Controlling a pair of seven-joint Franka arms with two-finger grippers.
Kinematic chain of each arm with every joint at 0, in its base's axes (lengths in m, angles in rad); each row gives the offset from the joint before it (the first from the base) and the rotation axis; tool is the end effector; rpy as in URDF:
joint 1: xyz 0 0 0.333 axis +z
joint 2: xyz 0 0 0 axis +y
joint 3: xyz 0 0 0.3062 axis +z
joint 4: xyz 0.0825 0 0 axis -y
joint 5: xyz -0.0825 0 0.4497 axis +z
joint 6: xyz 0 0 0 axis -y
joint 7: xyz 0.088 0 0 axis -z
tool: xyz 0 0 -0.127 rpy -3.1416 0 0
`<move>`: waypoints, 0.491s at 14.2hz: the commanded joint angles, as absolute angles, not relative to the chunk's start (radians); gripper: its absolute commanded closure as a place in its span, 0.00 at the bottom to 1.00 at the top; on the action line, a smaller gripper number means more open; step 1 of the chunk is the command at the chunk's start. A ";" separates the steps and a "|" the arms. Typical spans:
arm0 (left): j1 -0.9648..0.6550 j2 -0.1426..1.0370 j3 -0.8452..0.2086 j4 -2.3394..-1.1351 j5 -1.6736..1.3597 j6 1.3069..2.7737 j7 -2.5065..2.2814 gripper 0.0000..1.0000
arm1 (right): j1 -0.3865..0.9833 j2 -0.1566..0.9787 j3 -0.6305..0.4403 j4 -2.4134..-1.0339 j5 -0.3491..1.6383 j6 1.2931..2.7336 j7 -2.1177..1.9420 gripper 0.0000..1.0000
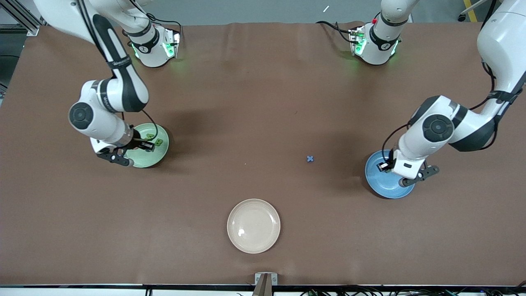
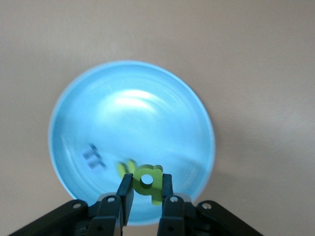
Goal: Sort upper and lower case letters into plates
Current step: 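Drop the b on the blue plate while the right gripper drops c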
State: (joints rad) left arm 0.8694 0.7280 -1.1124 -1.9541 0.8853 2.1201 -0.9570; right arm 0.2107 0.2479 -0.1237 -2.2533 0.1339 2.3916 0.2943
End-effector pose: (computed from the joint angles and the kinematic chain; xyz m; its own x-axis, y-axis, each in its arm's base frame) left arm 0.6392 -0.1090 0.2071 0.9614 0.2725 0.0381 0.2746 -0.9588 -0.0726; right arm 0.5619 0.0490 0.1636 0.9465 -0.3002 -0.1183 -0.3041 -0.9525 -0.0163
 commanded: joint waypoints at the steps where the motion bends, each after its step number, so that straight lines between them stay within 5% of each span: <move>1: 0.874 0.745 -1.065 -1.916 0.910 2.123 -0.688 0.94 | 0.198 0.308 -0.106 -2.246 0.124 2.413 0.278 0.98; 7: 0.763 0.790 -0.904 -1.865 0.911 2.213 -0.442 0.92 | 0.166 0.359 -0.106 -2.243 0.123 2.460 0.256 0.97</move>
